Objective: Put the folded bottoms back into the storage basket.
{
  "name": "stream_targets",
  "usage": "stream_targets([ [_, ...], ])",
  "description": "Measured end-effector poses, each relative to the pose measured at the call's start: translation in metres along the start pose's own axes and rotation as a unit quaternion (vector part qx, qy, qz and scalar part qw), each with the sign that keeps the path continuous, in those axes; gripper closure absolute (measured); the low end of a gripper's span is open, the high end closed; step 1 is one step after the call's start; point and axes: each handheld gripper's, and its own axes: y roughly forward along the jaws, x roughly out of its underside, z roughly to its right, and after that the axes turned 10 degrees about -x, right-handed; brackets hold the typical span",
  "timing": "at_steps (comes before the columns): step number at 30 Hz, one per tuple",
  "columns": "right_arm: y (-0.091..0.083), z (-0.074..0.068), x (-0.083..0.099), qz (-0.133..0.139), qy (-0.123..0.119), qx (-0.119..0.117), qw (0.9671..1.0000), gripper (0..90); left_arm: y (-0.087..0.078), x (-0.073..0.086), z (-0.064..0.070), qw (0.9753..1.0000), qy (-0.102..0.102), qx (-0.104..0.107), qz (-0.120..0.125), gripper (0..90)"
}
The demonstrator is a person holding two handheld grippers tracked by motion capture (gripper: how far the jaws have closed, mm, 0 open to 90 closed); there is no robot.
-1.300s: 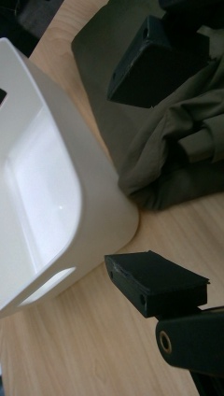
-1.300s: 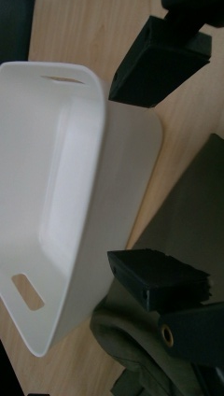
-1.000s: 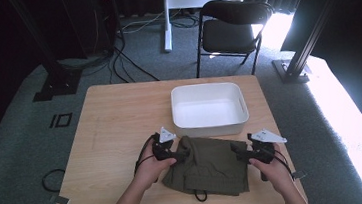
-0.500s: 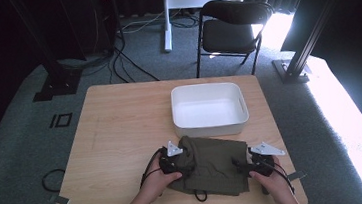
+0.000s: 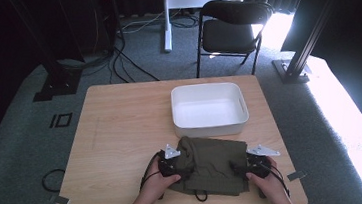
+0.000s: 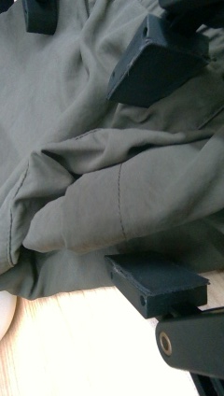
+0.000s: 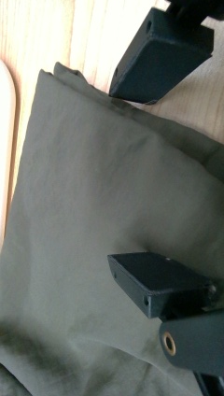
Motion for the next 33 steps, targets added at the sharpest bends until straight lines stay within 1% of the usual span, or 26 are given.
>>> stream_targets([
  [1, 0.001, 0.0, 0.0, -0.001, -0.003, 0.001, 1.0, 16.7, 0.001, 0.001, 0.0, 1.0, 0.002, 0.0, 0.008, 19.8],
  [2, 0.001, -0.001, 0.0, -0.001, -0.002, 0.003, 1.0, 16.7, 0.003, 0.003, 0.0, 0.9998, 0.01, -0.001, 0.02, 19.8],
  [4, 0.001, -0.001, 0.0, -0.001, -0.002, 0.005, 1.0, 16.7, 0.003, 0.003, 0.0, 0.9998, 0.006, -0.001, 0.021, 19.9],
  [5, 0.001, -0.003, 0.0, -0.001, 0.0, 0.004, 1.0, 16.7, 0.003, 0.003, 0.001, 0.9997, 0.01, -0.003, 0.02, 19.9],
  [7, 0.002, -0.005, 0.0, -0.004, -0.008, 0.003, 1.0, 16.6, 0.004, 0.002, 0.002, 0.9997, 0.012, -0.009, 0.019, 19.9],
  [10, 0.003, -0.008, 0.001, -0.008, -0.016, 0.01, 0.9998, 16.6, 0.005, 0.001, 0.002, 0.9997, -0.003, -0.01, 0.022, 19.7],
  [13, 0.003, -0.008, 0.001, -0.008, -0.016, 0.011, 0.9998, 17.6, 0.006, 0.001, 0.002, 0.9997, -0.004, -0.011, 0.022, 19.8],
  [14, 0.003, -0.008, 0.001, -0.008, -0.018, 0.009, 0.9998, 20.4, 0.006, 0.001, 0.003, 0.9997, -0.001, -0.013, 0.023, 21.0],
  [15, 0.003, -0.01, 0.001, -0.01, -0.028, 0.007, 0.9995, 24.1, 0.005, 0.001, 0.003, 0.9996, 0.0, -0.015, 0.024, 26.3],
  [16, 0.003, -0.011, 0.001, -0.011, -0.031, 0.007, 0.9994, 26.8, 0.005, 0.001, 0.003, 0.9994, 0.001, -0.02, 0.027, 32.4],
  [17, 0.004, -0.012, 0.001, -0.009, -0.035, 0.005, 0.9993, 35.2, 0.005, 0.001, 0.003, 0.9995, 0.003, -0.017, 0.027, 41.8],
  [18, 0.004, -0.013, 0.0, -0.009, -0.043, -0.005, 0.999, 43.5, 0.005, 0.001, 0.003, 0.9996, 0.005, -0.012, 0.027, 48.4],
  [19, 0.005, -0.014, 0.0, -0.008, -0.047, -0.017, 0.9987, 54.8, 0.005, 0.001, 0.004, 0.9996, 0.007, -0.007, 0.026, 52.2],
  [20, 0.005, -0.014, 0.0, -0.007, -0.045, -0.028, 0.9986, 60.1, 0.005, 0.001, 0.005, 0.9996, 0.008, -0.005, 0.026, 56.6],
  [21, 0.006, -0.016, -0.001, -0.007, -0.046, -0.029, 0.9985, 63.0, 0.005, 0.001, 0.006, 0.9995, 0.013, -0.006, 0.027, 60.7],
  [22, 0.007, -0.017, -0.001, -0.008, -0.048, -0.028, 0.9984, 66.4, 0.005, 0.001, 0.006, 0.9995, 0.013, -0.006, 0.027, 62.9],
  [23, 0.007, -0.018, -0.001, -0.01, -0.046, -0.031, 0.9984, 69.3, 0.004, 0.002, 0.009, 0.9991, 0.028, -0.009, 0.03, 65.1],
  [24, 0.007, -0.019, -0.002, -0.011, -0.046, -0.031, 0.9984, 70.4, 0.004, 0.002, 0.011, 0.9988, 0.035, -0.013, 0.033, 66.3],
  [25, 0.007, -0.02, -0.002, -0.012, -0.05, -0.031, 0.9982, 72.6, 0.004, 0.002, 0.012, 0.9985, 0.039, -0.014, 0.035, 67.5],
  [26, 0.007, -0.02, -0.002, -0.012, -0.05, -0.031, 0.9982, 72.6, 0.004, 0.002, 0.012, 0.9985, 0.039, -0.014, 0.035, 68.9],
  [27, 0.006, -0.022, -0.002, -0.011, -0.056, -0.027, 0.998, 75.7, 0.003, 0.003, 0.013, 0.9981, 0.046, -0.013, 0.038, 70.9],
  [28, 0.006, -0.022, -0.002, -0.011, -0.056, -0.027, 0.998, 75.7, 0.003, 0.003, 0.013, 0.9981, 0.046, -0.013, 0.038, 71.6],
  [29, 0.005, -0.021, -0.002, -0.012, -0.05, -0.032, 0.9982, 77.3, 0.001, 0.004, 0.012, 0.9983, 0.044, -0.007, 0.038, 73.0],
  [31, 0.002, -0.02, -0.004, -0.016, -0.04, -0.042, 0.9982, 78.4, -0.001, 0.005, 0.012, 0.9987, 0.034, -0.001, 0.036, 74.3],
  [33, -0.001, -0.019, -0.006, -0.015, -0.031, -0.048, 0.9983, 79.1, -0.003, 0.004, 0.011, 0.9991, 0.026, 0.004, 0.033, 74.9],
])
